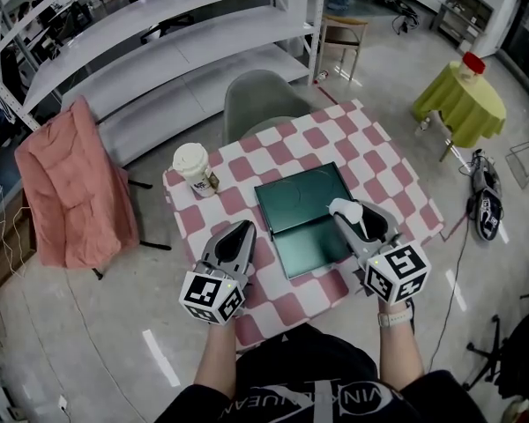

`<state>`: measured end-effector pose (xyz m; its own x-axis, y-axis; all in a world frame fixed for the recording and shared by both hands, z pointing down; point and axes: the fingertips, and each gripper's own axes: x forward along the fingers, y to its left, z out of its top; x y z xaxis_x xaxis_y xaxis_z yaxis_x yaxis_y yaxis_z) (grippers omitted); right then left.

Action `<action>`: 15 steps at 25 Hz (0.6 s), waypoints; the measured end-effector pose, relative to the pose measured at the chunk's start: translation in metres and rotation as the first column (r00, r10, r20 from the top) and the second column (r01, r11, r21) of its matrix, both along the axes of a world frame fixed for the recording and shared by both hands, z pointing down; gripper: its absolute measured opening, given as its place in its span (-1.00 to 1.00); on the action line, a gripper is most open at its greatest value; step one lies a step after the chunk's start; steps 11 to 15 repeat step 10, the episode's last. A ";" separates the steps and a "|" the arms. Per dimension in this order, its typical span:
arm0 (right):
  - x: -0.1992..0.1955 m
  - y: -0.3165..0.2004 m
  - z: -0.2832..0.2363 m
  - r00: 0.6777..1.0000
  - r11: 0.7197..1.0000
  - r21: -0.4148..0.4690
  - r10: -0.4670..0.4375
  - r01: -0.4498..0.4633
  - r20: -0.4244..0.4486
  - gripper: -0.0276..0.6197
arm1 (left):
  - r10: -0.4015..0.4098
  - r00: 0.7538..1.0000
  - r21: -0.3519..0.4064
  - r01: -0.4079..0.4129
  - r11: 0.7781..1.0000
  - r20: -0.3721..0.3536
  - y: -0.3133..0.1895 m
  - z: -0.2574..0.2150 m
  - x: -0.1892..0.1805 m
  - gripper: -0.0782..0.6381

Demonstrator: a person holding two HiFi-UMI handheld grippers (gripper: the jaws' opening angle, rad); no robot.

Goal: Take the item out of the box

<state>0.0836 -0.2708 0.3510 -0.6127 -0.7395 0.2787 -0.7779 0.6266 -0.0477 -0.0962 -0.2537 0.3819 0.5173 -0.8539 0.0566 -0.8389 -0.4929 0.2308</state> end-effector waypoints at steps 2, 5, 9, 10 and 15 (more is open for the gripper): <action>0.000 -0.001 -0.001 1.000 1.000 0.004 0.005 -0.005 0.003 -0.36 | 0.001 1.000 0.002 -0.001 1.000 -0.003 0.000 -0.002 -0.001 -0.71; 0.001 -0.002 -0.002 1.000 1.000 0.005 0.013 -0.013 0.011 -0.36 | 0.002 1.000 0.003 -0.002 1.000 -0.007 0.000 -0.003 -0.001 -0.71; -0.001 0.000 -0.001 1.000 1.000 0.001 0.016 -0.016 0.017 -0.36 | 0.002 1.000 -0.002 -0.002 1.000 -0.009 0.003 -0.002 -0.003 -0.71; -0.002 0.000 -0.001 1.000 1.000 0.001 0.016 -0.016 0.019 -0.36 | 0.001 1.000 -0.004 -0.001 1.000 -0.009 0.003 -0.001 -0.004 -0.71; -0.002 0.000 -0.001 1.000 1.000 0.001 0.016 -0.016 0.019 -0.36 | 0.001 1.000 -0.004 -0.001 1.000 -0.009 0.003 -0.001 -0.004 -0.71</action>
